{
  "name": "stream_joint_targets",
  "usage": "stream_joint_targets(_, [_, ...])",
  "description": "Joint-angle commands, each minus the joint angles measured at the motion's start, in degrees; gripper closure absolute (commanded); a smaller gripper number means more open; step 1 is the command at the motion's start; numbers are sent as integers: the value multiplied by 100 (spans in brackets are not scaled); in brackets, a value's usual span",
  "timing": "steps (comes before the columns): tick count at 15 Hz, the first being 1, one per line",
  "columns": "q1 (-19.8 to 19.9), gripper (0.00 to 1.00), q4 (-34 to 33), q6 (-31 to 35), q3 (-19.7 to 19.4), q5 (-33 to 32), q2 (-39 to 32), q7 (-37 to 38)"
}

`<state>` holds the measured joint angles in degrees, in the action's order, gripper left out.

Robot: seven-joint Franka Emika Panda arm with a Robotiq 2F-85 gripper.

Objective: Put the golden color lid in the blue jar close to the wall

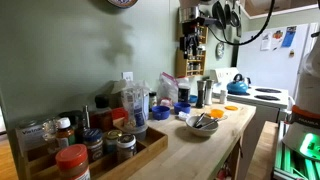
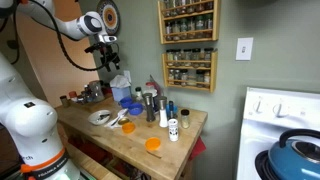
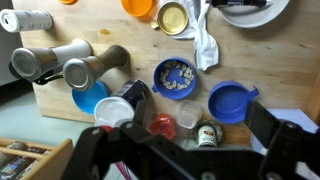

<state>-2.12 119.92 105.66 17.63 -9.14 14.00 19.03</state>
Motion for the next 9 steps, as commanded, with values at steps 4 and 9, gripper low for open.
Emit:
stream_joint_targets(4, [-184,0,209,267,-322,207,32,14])
stream_joint_targets(9, [-17,0,1463,1129,-899,488,294,-75])
